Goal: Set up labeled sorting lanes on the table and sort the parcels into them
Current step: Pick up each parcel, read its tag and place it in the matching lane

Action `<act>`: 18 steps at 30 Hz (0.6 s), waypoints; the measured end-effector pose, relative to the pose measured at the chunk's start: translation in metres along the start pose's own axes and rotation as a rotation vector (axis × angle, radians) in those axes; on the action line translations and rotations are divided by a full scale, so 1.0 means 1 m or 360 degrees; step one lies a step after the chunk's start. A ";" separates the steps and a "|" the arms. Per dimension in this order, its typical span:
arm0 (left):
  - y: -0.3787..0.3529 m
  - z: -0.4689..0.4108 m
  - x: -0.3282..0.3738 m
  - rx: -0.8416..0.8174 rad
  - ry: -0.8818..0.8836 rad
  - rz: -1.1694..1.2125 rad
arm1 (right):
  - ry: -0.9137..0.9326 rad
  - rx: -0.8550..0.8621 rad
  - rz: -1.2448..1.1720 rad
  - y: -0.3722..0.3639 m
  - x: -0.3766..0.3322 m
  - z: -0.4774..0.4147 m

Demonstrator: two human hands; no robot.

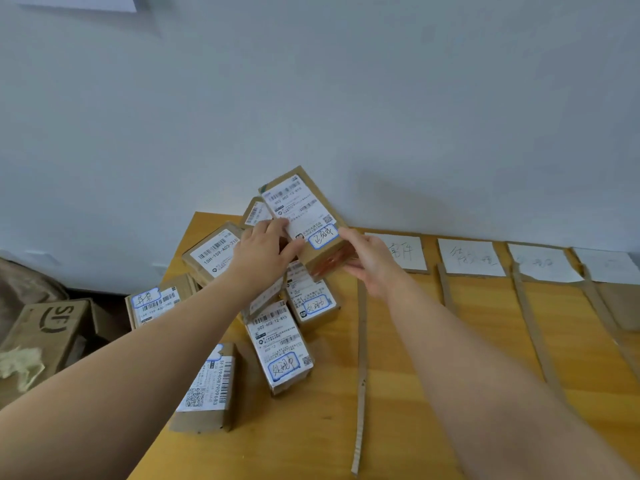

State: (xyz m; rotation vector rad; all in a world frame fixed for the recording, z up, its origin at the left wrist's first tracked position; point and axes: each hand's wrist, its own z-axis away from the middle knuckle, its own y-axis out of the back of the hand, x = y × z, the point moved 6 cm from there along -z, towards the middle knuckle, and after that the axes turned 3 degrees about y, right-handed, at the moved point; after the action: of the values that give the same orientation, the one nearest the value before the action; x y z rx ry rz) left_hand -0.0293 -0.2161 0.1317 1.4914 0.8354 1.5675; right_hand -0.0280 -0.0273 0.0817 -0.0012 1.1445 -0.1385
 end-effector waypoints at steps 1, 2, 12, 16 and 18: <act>0.002 0.003 0.007 0.0018 -0.0019 0.0151 | 0.0014 0.0001 -0.0061 0.005 -0.002 0.007; 0.001 0.005 0.012 0.0024 -0.0039 0.0309 | 0.0031 -0.0011 -0.0125 0.008 -0.002 0.013; -0.008 0.043 0.045 -0.0050 0.0096 0.1634 | 0.0200 -0.0400 -0.0421 0.024 0.004 0.087; -0.015 0.053 0.050 -0.0158 0.0195 0.1745 | 0.0267 -0.0454 -0.0288 0.032 0.001 0.096; -0.019 0.058 0.052 -0.0172 0.0228 0.1760 | 0.0304 -0.0462 -0.0235 0.035 -0.003 0.102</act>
State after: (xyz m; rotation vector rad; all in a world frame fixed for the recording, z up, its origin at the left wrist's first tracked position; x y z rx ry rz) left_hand 0.0313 -0.1648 0.1447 1.8905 -0.1052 2.4530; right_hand 0.0669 0.0003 0.1238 -0.3363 1.3469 -0.1040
